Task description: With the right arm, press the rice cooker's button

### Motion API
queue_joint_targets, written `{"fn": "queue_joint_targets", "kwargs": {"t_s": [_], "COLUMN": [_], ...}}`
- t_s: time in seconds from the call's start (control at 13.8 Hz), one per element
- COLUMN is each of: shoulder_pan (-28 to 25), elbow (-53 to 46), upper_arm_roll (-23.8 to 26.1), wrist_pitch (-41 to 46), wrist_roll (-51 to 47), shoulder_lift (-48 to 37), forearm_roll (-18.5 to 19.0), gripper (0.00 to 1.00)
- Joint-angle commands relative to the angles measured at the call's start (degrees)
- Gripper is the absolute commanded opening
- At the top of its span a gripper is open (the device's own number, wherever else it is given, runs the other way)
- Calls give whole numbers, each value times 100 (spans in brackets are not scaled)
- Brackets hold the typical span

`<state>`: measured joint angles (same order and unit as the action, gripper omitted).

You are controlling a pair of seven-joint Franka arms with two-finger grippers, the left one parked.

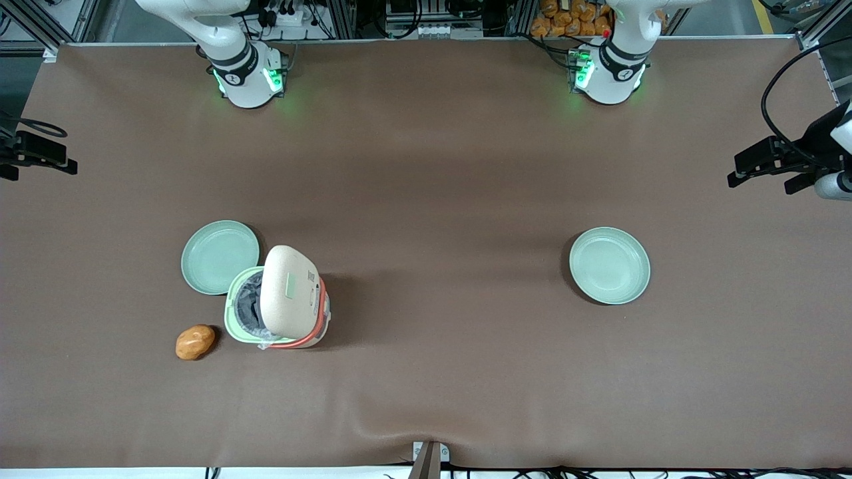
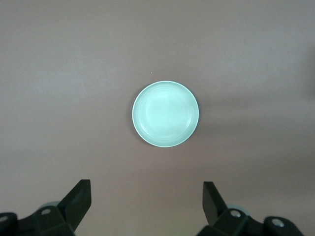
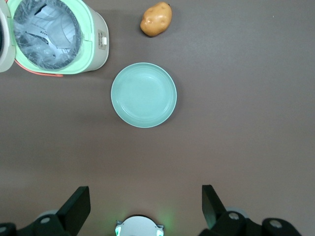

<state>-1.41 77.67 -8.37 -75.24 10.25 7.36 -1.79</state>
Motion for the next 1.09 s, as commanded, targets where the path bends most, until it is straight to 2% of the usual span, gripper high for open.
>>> {"fn": "queue_joint_targets", "kwargs": {"t_s": [0.0,1.02], "shoulder_pan": [-96,-140], "elbow": [47,47], "upper_arm_roll": [46,37], "wrist_pitch": [88,98], "wrist_roll": [-348,-357], "shoulder_lift": [-199,-199], "forearm_roll": [126,179], "gripper": [100,100]}}
